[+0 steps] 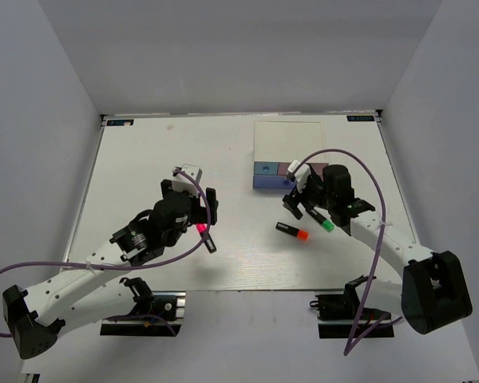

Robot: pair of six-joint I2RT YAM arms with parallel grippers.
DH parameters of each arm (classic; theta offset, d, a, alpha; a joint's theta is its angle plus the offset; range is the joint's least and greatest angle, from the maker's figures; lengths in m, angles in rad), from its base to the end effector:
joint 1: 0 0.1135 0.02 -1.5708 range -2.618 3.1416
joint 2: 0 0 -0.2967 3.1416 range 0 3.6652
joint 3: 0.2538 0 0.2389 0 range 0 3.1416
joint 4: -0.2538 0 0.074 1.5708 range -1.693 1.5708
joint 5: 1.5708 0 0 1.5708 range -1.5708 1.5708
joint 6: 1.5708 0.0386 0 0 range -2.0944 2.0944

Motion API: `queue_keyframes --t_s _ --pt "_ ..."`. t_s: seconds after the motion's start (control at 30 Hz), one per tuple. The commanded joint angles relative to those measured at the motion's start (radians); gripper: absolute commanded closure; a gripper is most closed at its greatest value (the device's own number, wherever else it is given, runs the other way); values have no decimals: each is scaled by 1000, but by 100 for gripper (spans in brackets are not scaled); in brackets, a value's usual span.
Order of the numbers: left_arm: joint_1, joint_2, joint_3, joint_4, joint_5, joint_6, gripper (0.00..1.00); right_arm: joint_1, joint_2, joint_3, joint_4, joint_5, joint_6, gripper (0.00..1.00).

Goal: Sort the stationery into containers
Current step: Close the drawer in the storage box, then open the drawer in the storage box.

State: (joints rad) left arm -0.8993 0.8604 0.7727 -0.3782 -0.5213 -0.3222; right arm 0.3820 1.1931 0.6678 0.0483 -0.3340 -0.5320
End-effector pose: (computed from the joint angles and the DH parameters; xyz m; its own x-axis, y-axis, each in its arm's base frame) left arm 0.1134 -0.1118 0.3296 -0.3924 0.0525 -0.9183 0.2929 0.9535 -0.0707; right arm 0.2169 0.1008 0.2745 -0.0514 -0.5371 -0.8419 -0.7525 0.5751 -0.3209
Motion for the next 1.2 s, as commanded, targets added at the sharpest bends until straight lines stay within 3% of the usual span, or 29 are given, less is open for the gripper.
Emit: queue_keyframes --t_s 0.0,0.07,0.13,0.17,0.27,0.4,0.5,0.6,0.63,0.73,0.8,0.87,0.9,0.93,1.0,1.03,1.07,1.17 --pt "0 -3 -7 21 3 8 0 -3 8 -22 33 -40 114 10" --pt "0 -3 -7 21 -6 8 0 0 14 -31 68 -11 156 14" --pt "0 6 -7 21 -6 8 0 3 34 -46 102 22 208 29" --pt "0 6 -7 21 -6 8 0 1 39 -51 128 47 260 40" --pt "0 6 -7 21 -6 8 0 1 63 -77 189 119 332 50" --pt "0 -3 -7 21 26 17 0 18 97 -79 205 116 330 51" --pt "0 -15 -29 79 181 58 4 20 80 -8 84 8 296 44" --pt "0 -43 -75 169 352 95 15 15 37 99 -83 -45 287 42" --pt "0 -43 -84 191 387 95 25 18 27 114 -112 -48 291 40" --pt "0 40 -84 273 512 19 45 12 -94 147 -108 -24 349 40" --pt "0 92 -107 390 578 -64 51 9 -130 150 -102 33 406 40" --pt "-19 168 -136 496 598 -127 55 6 -190 141 -100 91 411 50" --pt "-20 195 -177 562 607 -191 55 6 -213 133 -96 119 411 58" --pt "-20 224 -196 684 607 -231 56 1 -223 128 -93 144 417 75" --pt "-20 316 -229 789 578 -338 55 -11 -271 115 -71 266 423 88" --pt "-20 350 -230 897 567 -369 52 -15 -282 113 -59 291 431 88" --pt "-20 386 -242 944 545 -406 41 -20 -315 112 -61 329 437 84" --pt "-20 555 -187 1055 514 -532 36 -38 -357 79 -8 363 443 70"
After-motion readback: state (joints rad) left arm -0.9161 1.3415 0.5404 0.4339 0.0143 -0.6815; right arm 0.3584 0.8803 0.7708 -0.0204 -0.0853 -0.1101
